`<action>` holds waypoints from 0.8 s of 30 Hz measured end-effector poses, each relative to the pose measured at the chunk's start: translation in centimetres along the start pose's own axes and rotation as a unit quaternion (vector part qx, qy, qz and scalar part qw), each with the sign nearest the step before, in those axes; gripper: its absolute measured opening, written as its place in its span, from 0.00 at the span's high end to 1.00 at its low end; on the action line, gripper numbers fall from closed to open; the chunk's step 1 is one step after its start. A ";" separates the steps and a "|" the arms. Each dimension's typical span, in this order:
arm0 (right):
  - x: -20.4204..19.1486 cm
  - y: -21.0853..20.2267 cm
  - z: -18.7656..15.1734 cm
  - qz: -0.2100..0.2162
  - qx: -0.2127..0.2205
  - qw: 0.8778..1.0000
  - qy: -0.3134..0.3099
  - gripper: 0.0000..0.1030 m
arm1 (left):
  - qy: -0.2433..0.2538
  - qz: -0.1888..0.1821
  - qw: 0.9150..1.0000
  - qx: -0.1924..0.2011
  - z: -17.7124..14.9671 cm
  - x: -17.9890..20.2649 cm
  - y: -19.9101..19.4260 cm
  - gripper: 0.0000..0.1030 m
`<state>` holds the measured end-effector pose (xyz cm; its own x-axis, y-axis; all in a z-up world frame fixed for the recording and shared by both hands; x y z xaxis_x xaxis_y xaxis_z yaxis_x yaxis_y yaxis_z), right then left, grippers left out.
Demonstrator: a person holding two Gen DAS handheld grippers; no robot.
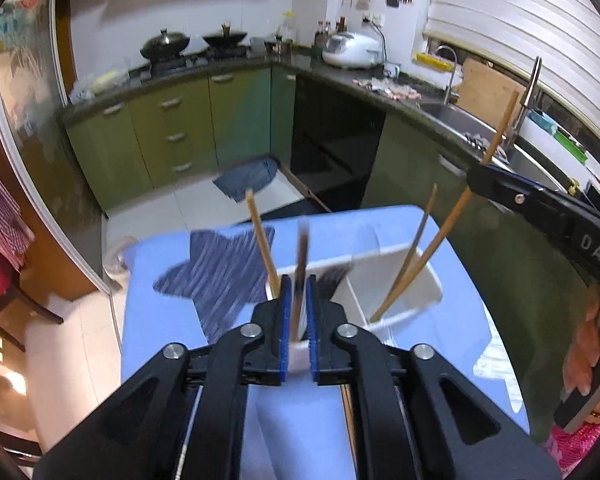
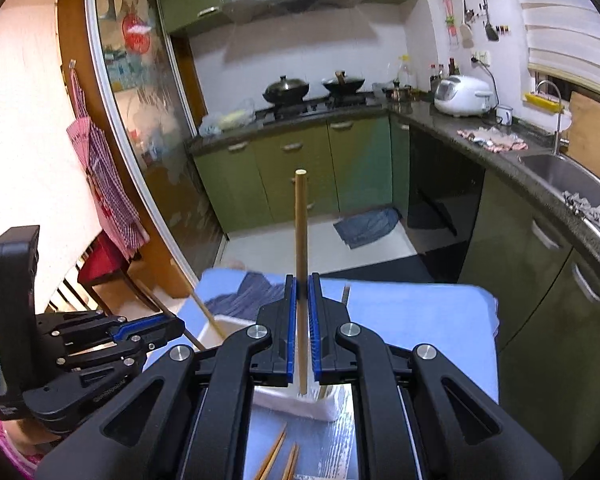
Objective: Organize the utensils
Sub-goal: 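Open right tool to drop its chopstick into the white caddy, then lower left tool onto the loose chopsticks and grasp one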
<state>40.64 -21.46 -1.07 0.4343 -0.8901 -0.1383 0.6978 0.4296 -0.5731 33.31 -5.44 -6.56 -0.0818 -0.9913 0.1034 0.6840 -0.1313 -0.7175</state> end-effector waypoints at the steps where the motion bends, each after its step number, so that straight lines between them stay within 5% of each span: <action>1: -0.1 0.2 -0.6 0.000 -0.002 1.000 0.001 0.93 | -0.001 -0.003 1.000 -0.001 -0.4 -0.1 -0.2 0.76; 2: 0.0 0.5 -1.2 -0.002 -0.006 1.000 0.001 0.93 | -0.003 -0.008 1.000 0.001 -0.7 -0.1 -0.6 0.59; 4: 0.1 1.0 -2.0 -0.005 -0.013 1.000 0.002 0.93 | -0.001 -0.012 1.000 0.016 -1.1 -0.3 -2.0 0.49; 10: 0.2 0.8 -3.2 -0.005 -0.012 1.000 -0.004 0.92 | 0.019 -0.016 0.999 0.036 -2.3 1.0 -5.8 0.49; 16: -0.9 -4.2 -4.0 -0.009 0.017 1.000 -0.016 0.86 | 0.031 -0.032 0.999 0.014 -5.9 2.5 -6.4 0.49; 24: 0.7 -7.7 -14.1 -0.043 -0.031 0.999 -0.013 0.70 | 0.014 -0.035 0.995 -0.093 -14.7 2.9 -0.9 0.49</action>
<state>27.54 -27.53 -8.09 0.3898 -0.9186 -0.0657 0.6970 0.3408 -0.6309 21.79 -8.34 -15.71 -0.1463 -0.9792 0.1405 0.5296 -0.1975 -0.8249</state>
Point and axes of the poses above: each gripper's, at about its wrist camera, not at the fingertips, and y roughly the way its jaws point, x to its right, z to its top, the point moved 10 cm from there along y, roughly the way its jaws point, and after that the axes turned 2 degrees about -y, right-handed, at the moved point
